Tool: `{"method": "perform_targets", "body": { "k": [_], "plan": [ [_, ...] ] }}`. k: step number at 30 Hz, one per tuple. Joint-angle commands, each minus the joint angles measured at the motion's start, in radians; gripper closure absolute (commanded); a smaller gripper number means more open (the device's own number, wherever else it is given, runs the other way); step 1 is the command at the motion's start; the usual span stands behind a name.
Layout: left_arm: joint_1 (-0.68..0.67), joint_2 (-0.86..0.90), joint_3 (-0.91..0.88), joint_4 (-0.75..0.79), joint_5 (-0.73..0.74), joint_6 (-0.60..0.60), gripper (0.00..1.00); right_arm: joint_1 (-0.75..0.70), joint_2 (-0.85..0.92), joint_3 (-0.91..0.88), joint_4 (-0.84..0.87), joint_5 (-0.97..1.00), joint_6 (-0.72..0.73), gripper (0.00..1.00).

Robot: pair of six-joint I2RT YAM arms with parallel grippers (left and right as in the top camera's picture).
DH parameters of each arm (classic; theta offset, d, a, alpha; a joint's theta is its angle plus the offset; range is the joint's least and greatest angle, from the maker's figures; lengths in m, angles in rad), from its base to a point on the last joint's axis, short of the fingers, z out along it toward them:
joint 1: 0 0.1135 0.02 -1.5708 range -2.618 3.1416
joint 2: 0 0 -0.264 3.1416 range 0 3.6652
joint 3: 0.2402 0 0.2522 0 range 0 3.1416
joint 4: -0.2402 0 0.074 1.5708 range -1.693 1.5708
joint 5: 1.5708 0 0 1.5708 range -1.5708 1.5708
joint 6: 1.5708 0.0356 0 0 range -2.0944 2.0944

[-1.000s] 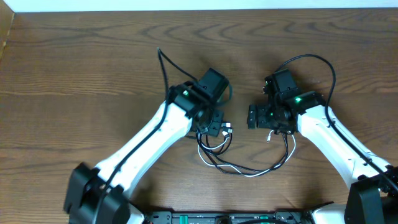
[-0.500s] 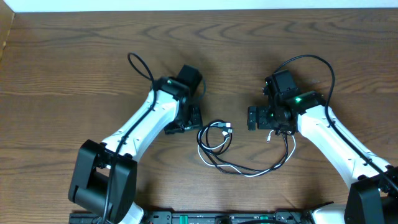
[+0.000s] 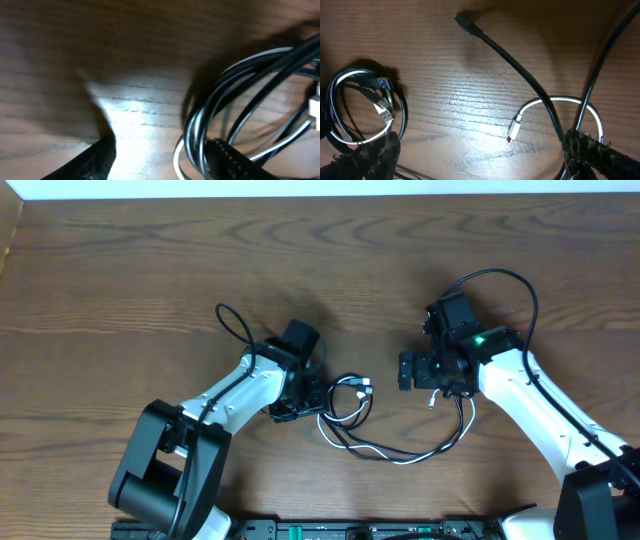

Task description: Untangle cables

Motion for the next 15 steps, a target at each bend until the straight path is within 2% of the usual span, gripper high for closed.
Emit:
{"method": "perform_targets", "body": {
  "k": [1, 4, 7, 12, 14, 15],
  "plan": [
    [-0.009, 0.014, -0.043, 0.050, 0.011, 0.010, 0.38, 0.002, -0.012, 0.018, -0.001, 0.010, -0.012, 0.01],
    [-0.038, 0.014, -0.050, 0.087, 0.008, 0.010, 0.39, 0.002, -0.012, 0.018, -0.001, 0.010, -0.012, 0.01],
    [-0.080, 0.014, -0.050, 0.101, -0.020, 0.010, 0.48, 0.002, -0.012, 0.018, -0.001, 0.010, -0.012, 0.01],
    [-0.142, 0.014, -0.051, 0.108, -0.094, 0.008, 0.51, 0.002, -0.012, 0.018, -0.001, 0.010, -0.012, 0.01],
    [-0.159, 0.014, -0.051, 0.108, -0.115, 0.005, 0.58, 0.002, -0.012, 0.018, -0.001, 0.010, -0.012, 0.01],
    [-0.168, 0.014, -0.051, 0.108, -0.130, 0.006, 0.68, 0.002, -0.012, 0.018, -0.001, 0.010, -0.012, 0.01]
  ]
}}
